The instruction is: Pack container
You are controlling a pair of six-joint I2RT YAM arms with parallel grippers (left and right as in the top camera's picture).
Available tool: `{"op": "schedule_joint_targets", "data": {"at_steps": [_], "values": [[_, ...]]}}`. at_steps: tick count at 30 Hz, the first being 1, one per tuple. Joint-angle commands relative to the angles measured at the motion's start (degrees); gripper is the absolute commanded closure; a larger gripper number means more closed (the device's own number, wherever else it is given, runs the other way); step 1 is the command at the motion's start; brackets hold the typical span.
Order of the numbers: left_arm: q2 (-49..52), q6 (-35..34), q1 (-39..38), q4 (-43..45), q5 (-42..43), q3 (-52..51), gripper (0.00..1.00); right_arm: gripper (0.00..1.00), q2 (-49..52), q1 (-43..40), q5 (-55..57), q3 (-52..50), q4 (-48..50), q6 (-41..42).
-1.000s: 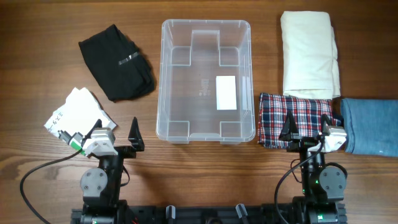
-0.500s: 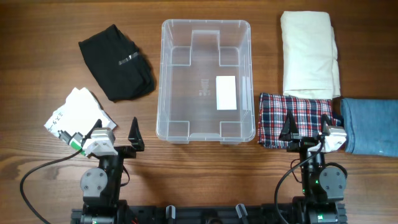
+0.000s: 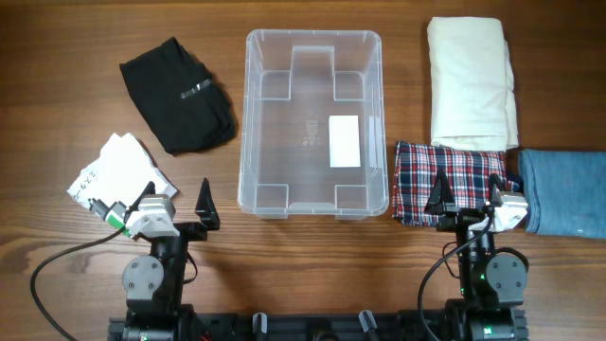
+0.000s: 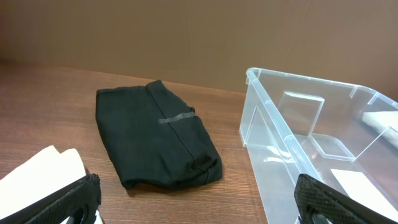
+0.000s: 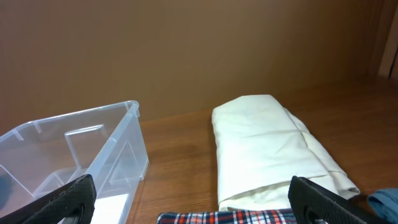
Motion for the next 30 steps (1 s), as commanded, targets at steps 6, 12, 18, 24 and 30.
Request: {"op": "schedule_joint_targets", "data": {"at_steps": [6, 12, 18, 24, 30], "values": [[-0.3, 1.3, 0.4, 0.3, 0.9, -0.4, 0.00, 0.00, -0.2, -0.3, -0.9, -0.1, 0.3, -1.0], [-0.3, 1.3, 0.4, 0.3, 0.9, -0.4, 0.00, 0.00, -0.2, -0.3, -0.9, -0.1, 0.3, -1.0], [-0.3, 1.3, 0.4, 0.3, 0.9, -0.4, 0.00, 0.00, -0.2, -0.3, -0.9, -0.1, 0.3, -1.0], [-0.3, 1.3, 0.4, 0.3, 0.9, -0.4, 0.00, 0.00, -0.2, -0.3, -0.9, -0.1, 0.3, -1.0], [-0.3, 1.3, 0.4, 0.3, 0.9, -0.4, 0.00, 0.00, -0.2, -0.3, -0.9, -0.1, 0.3, -1.0]]}}
